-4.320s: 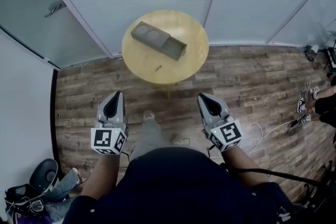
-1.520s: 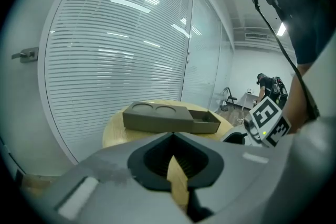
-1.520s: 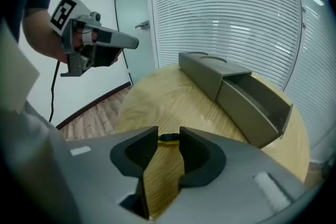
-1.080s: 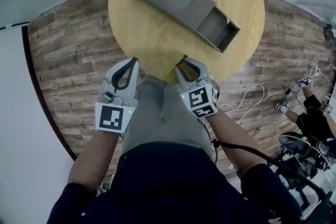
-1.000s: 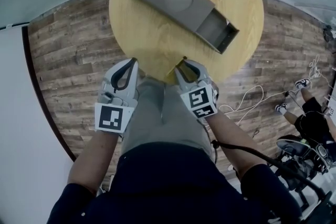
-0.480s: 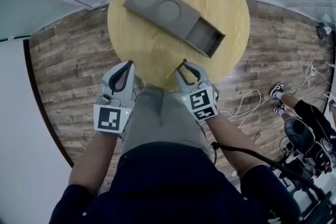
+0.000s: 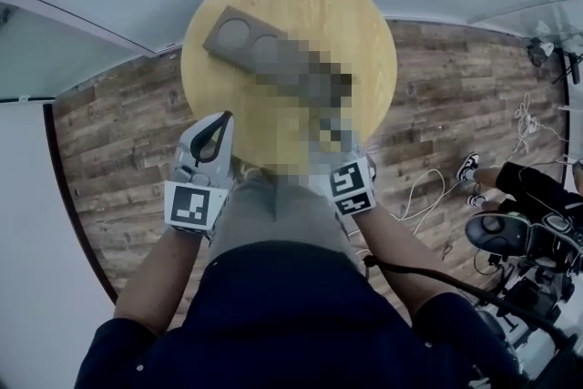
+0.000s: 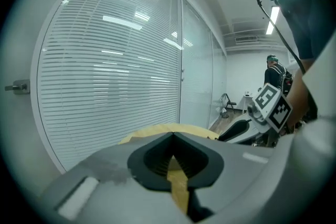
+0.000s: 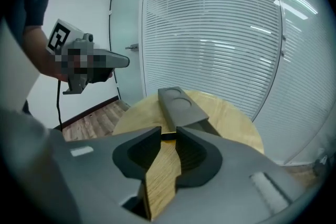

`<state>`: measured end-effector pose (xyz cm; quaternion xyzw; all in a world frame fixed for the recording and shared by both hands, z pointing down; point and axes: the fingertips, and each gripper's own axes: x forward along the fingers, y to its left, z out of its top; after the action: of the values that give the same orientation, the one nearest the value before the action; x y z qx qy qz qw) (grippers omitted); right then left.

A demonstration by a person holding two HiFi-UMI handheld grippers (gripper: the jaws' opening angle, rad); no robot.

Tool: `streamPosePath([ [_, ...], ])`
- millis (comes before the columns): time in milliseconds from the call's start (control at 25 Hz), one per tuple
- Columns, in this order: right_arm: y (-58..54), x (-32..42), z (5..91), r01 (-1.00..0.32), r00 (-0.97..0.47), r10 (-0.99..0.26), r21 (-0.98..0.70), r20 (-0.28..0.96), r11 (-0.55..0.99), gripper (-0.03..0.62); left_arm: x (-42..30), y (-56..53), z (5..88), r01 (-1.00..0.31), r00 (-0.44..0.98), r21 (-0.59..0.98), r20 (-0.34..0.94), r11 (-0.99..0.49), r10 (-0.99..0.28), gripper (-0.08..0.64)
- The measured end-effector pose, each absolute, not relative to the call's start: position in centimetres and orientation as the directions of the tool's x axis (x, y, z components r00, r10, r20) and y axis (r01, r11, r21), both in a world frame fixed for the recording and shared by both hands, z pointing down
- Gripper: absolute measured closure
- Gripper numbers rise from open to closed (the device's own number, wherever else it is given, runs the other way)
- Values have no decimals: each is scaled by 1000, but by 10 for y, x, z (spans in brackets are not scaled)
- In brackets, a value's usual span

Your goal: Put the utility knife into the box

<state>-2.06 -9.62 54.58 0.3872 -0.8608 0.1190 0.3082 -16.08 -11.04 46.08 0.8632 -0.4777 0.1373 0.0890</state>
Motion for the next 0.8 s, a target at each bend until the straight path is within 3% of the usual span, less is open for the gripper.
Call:
streamPosePath([
  [800,-154,53,425,-847,-410,-785,127,464,517,495,-122,-153,351,-801,568,-102,180,-589,-803,557],
])
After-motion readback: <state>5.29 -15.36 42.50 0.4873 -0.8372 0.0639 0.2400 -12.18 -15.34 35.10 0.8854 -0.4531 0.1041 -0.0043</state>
